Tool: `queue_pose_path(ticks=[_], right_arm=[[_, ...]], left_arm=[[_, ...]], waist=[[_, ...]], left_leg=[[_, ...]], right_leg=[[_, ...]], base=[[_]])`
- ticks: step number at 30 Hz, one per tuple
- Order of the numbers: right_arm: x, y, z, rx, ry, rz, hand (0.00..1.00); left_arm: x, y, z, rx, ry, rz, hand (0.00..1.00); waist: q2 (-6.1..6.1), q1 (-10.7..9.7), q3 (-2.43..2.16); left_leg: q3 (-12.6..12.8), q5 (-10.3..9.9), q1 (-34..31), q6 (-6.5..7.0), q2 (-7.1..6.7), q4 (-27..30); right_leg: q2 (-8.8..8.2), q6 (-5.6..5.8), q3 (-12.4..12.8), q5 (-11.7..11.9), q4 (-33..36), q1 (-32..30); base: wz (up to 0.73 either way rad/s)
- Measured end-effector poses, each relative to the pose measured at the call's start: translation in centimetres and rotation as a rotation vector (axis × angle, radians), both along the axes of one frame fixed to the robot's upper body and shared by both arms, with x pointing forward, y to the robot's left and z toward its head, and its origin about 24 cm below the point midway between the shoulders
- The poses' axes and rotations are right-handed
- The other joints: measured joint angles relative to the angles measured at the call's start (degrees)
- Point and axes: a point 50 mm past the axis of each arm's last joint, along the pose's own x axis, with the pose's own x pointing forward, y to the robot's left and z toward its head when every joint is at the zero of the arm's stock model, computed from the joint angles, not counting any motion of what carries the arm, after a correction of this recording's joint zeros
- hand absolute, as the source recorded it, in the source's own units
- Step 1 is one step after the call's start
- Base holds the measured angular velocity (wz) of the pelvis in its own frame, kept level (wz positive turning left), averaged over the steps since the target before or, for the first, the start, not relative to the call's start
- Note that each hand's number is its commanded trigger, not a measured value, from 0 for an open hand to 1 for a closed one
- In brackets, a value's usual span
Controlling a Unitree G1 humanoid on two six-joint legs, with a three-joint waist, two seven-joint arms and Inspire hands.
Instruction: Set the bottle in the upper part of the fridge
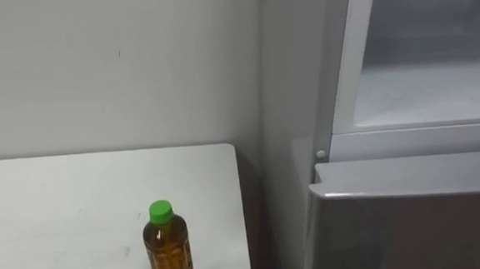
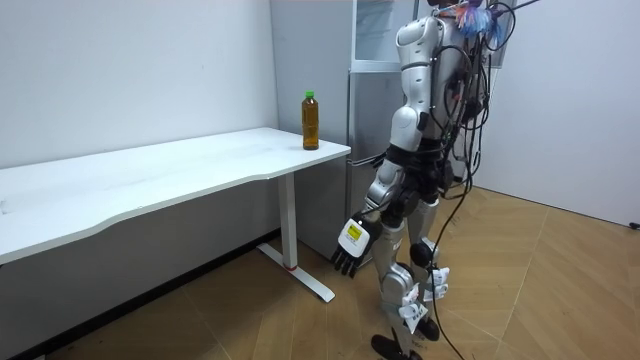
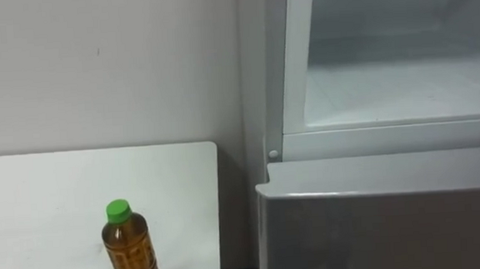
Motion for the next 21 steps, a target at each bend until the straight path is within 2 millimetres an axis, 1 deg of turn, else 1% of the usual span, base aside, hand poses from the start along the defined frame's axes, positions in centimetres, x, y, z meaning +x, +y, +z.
queue_pose_path(ticks=[1, 3, 7, 8, 9, 12, 14, 16, 19, 21], right_arm=[[0.1, 0.0, 0.2, -0.008, -0.006, 0.012, 0.0], [0.8, -0.1, 1.3, -0.034, -0.046, 0.061, 0.0], [1.8, -0.2, 3.0, -0.061, -0.117, 0.093, 0.0], [2.2, -0.2, 3.8, -0.069, -0.151, 0.107, 0.0], [2.6, -0.1, 4.7, -0.073, -0.179, 0.115, 0.0], [3.3, 0.0, 6.4, -0.074, -0.251, 0.119, 0.0], [3.4, 0.0, 6.6, -0.067, -0.262, 0.117, 0.0], [3.6, 0.1, 7.2, -0.067, -0.284, 0.123, 0.0], [4.0, 0.0, 8.9, -0.071, -0.347, 0.14, 0.0], [4.4, 0.3, 10.6, -0.068, -0.412, 0.177, 0.0]], left_arm=[[0.0, 0.0, 0.0, -0.002, 0.0, -0.001, 0.0], [0.0, 0.1, 0.0, -0.002, -0.002, 0.0, 0.0], [0.3, 0.2, 0.1, 0.002, -0.009, -0.001, 0.0], [0.3, 0.3, 0.1, 0.003, -0.008, 0.0, 0.0], [0.2, 0.4, 0.1, 0.005, -0.004, 0.001, 0.0], [0.2, 0.6, 0.2, 0.012, -0.004, -0.002, 0.0], [0.2, 0.7, 0.2, 0.015, -0.002, -0.004, 0.0], [0.1, 0.8, 0.2, 0.015, 0.0, -0.003, 0.0], [0.0, 0.8, 0.2, 0.013, 0.007, -0.005, 0.0], [-0.1, 0.8, 0.2, 0.007, 0.014, -0.005, 0.0]], waist=[[-0.03, 0.02, -0.01], [-0.28, -0.11, 0.15], [-0.81, -0.1, 0.04], [-0.95, -0.06, -0.07], [-1.03, -0.12, -0.05], [-1.53, -0.21, -0.26], [-1.78, -0.21, -0.38], [-1.74, -0.25, -0.37], [-1.68, -0.16, -0.32], [-1.52, -0.16, -0.22]], left_leg=[[0.05, 0.01, 0.1, 0.01, 0.0, 0.0], [0.06, 0.06, 0.03, 0.07, -0.01, -0.01], [0.37, 0.07, 0.06, 0.1, -0.03, 0.07], [0.84, 0.13, 0.06, 0.2, -0.02, 0.06], [1.15, 0.17, -0.01, 0.26, 0.0, -0.02], [1.29, 0.17, 0.16, 0.26, 0.0, -0.02], [1.43, 0.18, 0.3, 0.26, 0.02, -0.02], [1.63, 0.18, 0.34, 0.26, 0.03, -0.01], [1.62, 0.17, 0.32, 0.27, 0.06, 0.04], [1.61, 0.18, 0.34, 0.26, 0.12, 0.08]], right_leg=[[0.0, 0.0, 0.07, 0.0, 0.12, -0.18], [-0.07, -0.09, 0.22, -0.06, 0.83, -0.52], [-0.13, -0.09, 0.53, -0.06, 0.95, -0.8], [-0.15, -0.09, 0.9, -0.07, 1.08, -1.23], [-0.16, -0.1, 1.03, -0.06, 1.42, -1.3], [-0.17, -0.11, 1.17, -0.04, 1.79, -1.29], [-0.15, -0.13, 1.32, -0.02, 1.82, -1.25], [-0.16, -0.13, 1.45, -0.01, 1.86, -1.25], [-0.11, -0.17, 1.44, 0.03, 1.72, -1.23], [-0.05, -0.2, 1.44, 0.05, 1.65, -1.26]], base=[[-0.07], [-0.08], [-0.06], [-0.15], [-0.15], [-0.03], [-0.02], [-0.05], [0.0], [0.0]])
